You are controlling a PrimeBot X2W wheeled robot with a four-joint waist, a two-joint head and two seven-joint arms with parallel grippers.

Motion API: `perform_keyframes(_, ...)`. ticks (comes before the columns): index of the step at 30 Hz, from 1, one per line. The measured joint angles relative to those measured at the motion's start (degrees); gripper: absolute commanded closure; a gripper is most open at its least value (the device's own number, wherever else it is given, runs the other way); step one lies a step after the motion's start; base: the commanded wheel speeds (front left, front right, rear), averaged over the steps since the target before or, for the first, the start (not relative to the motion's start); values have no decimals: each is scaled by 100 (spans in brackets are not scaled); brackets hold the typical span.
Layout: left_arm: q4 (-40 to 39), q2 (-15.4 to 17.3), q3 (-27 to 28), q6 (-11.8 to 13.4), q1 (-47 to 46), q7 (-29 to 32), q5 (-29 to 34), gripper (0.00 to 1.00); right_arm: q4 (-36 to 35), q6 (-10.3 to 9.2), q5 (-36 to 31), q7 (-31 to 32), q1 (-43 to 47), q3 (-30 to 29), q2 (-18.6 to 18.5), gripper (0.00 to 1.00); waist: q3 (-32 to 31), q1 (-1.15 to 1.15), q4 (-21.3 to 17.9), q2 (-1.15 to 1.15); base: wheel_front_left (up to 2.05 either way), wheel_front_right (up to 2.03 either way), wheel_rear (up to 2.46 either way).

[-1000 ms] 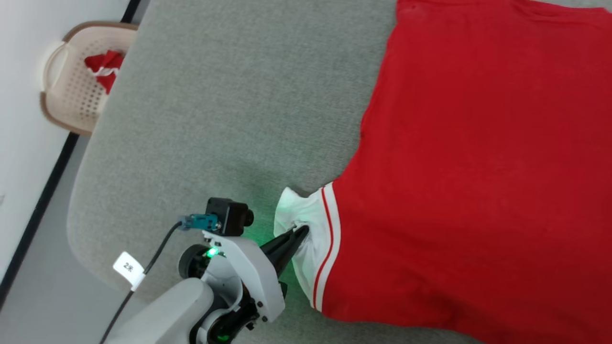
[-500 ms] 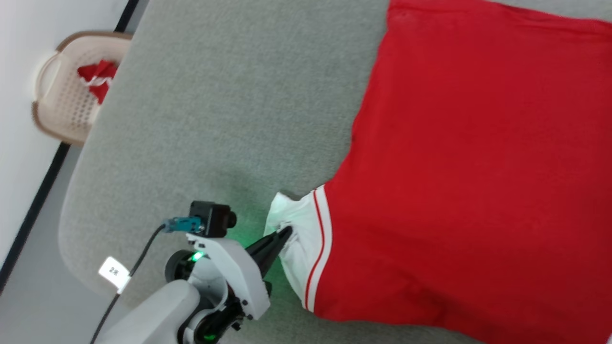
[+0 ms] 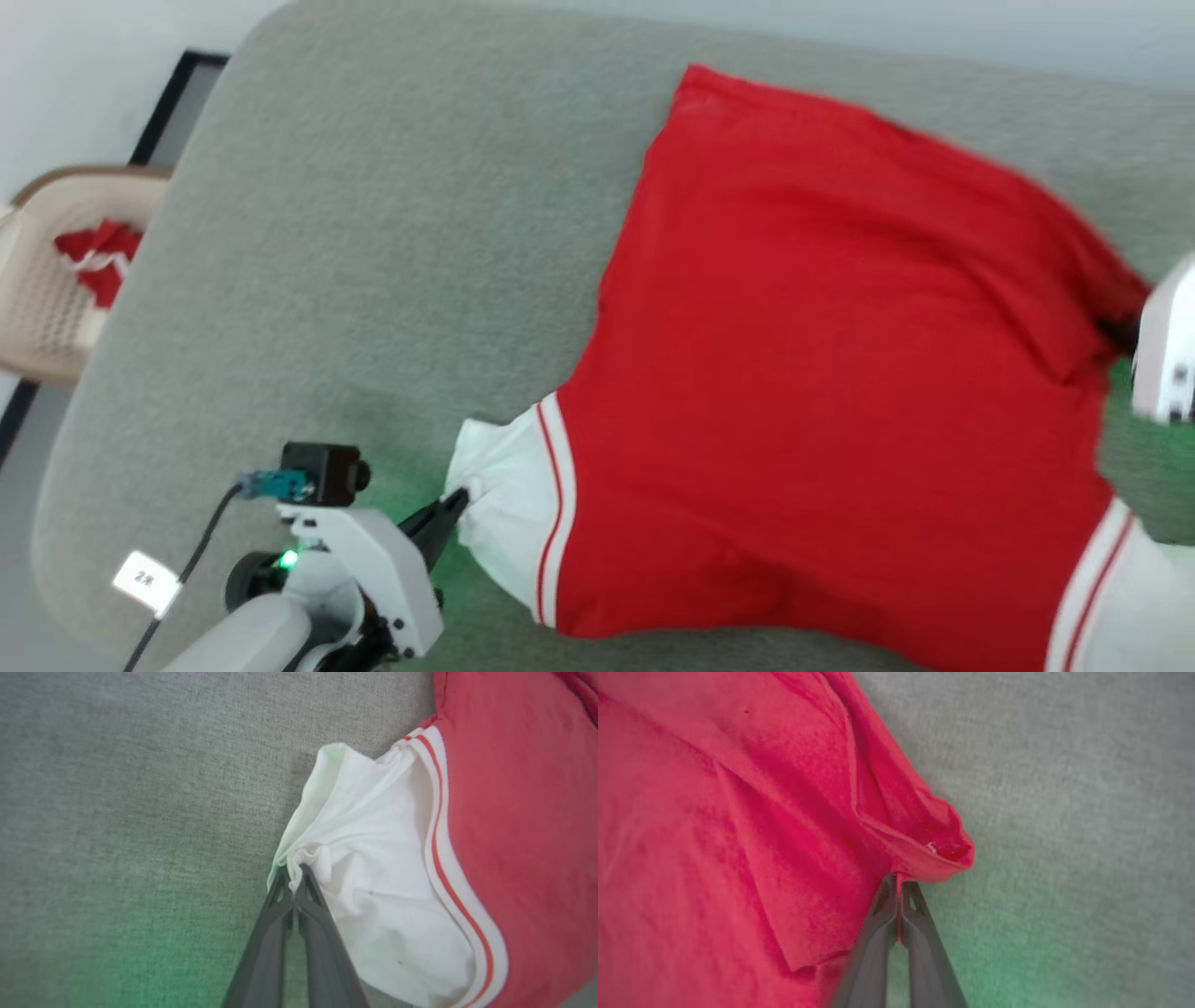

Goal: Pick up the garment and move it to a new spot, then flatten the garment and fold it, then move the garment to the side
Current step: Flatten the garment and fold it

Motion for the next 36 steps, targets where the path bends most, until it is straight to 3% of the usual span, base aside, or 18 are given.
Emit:
perform_keyframes(6,-143,220,65,162,212,24,-86,100,-1211,0,213,211,1372,-512,37,100,-271,0,-315,0,0,0,0)
perform_keyframes(16,-443,445,105,349,569,23,-175,100,-2854,1,10,839,3565,-1516,691,100,-655,0,-650,0,0,0,0)
perform_keyframes(21,-524,482,105,377,699,-3,-214,100,-3005,1,-261,655,4076,-1786,1017,100,-755,0,-743,0,0,0,0)
perform_keyframes(27,-547,501,99,409,776,-9,-222,100,-2646,2,-491,256,4029,-1701,1157,100,-824,0,-810,0,0,0,0)
perform_keyframes(30,-560,510,93,423,790,-9,-222,100,-2548,3,-522,205,3986,-1572,1073,51,-862,0,-829,0,0,0,0)
perform_keyframes(31,-573,520,90,427,811,-9,-222,100,-2557,2,-522,199,3947,-1488,1001,5,-880,0,-845,0,0,0,0)
perform_keyframes(32,-584,523,92,436,821,-11,-224,100,-2575,2,-517,219,3943,-1471,979,0,-888,0,-852,0,0,0,0)
perform_keyframes(36,-630,545,110,476,876,-27,-267,100,-2909,2,-479,528,3946,-1437,856,0,-906,0,-880,0,0,0,0)
